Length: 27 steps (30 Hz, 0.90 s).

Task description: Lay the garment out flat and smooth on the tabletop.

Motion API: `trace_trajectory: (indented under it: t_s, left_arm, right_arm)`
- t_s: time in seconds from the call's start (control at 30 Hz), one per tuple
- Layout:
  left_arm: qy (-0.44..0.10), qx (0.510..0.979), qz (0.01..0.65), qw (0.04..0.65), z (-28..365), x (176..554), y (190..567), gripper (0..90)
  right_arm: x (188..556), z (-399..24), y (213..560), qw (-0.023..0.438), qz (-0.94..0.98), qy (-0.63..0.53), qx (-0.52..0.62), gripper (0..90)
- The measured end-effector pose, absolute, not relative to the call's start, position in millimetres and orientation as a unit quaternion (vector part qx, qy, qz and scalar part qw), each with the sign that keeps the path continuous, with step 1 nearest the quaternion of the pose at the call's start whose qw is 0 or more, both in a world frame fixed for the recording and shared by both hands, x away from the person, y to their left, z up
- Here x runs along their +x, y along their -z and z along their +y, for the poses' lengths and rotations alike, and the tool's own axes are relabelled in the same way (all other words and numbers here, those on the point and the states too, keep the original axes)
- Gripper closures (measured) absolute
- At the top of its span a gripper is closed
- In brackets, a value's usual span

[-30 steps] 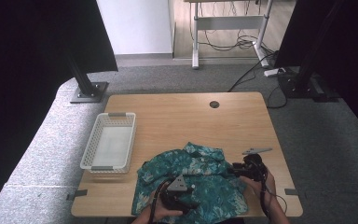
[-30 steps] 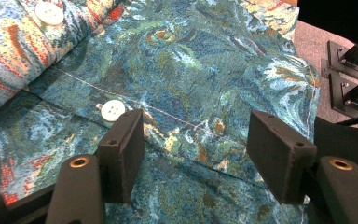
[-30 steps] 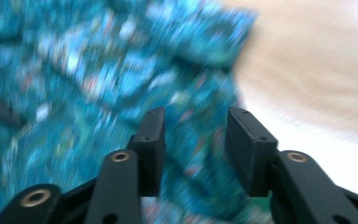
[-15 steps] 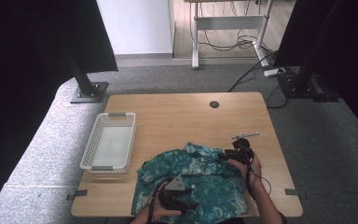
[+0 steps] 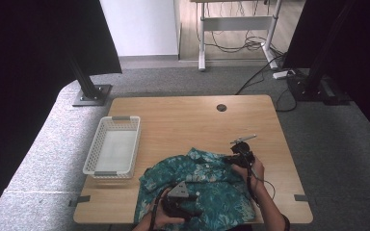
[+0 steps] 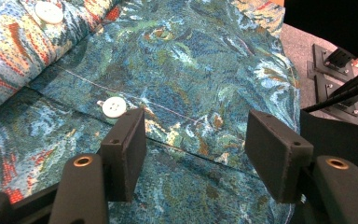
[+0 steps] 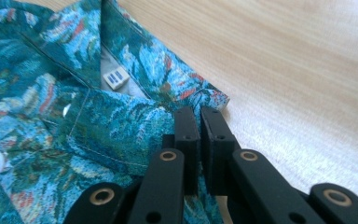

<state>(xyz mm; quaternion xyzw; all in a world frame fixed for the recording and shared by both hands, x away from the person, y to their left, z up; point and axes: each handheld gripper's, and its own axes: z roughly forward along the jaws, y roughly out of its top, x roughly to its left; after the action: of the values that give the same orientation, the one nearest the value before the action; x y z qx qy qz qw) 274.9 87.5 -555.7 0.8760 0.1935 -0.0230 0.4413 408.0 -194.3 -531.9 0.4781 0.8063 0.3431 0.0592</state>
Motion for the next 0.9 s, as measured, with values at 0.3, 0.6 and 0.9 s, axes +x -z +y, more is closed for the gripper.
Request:
trace_trajectory:
  t_s: [0.3,0.6,0.9]
  left_arm:
    - [0.033,0.876,0.188,0.442,95.2,275.7,555.8,38.7]
    - [0.046,0.878,0.182,0.441,106.3,277.9,555.3,38.9]
    - [0.055,0.877,0.182,0.441,115.7,273.7,555.1,38.9]
  right_arm:
    - [417.2,-196.4,509.4,0.081,0.804,-0.353,0.472,86.3]
    - [437.6,-193.2,489.7,0.100,0.799,-0.364,0.468,86.3]
    - [446.7,-195.7,486.0,0.124,0.774,-0.385,0.487,86.3]
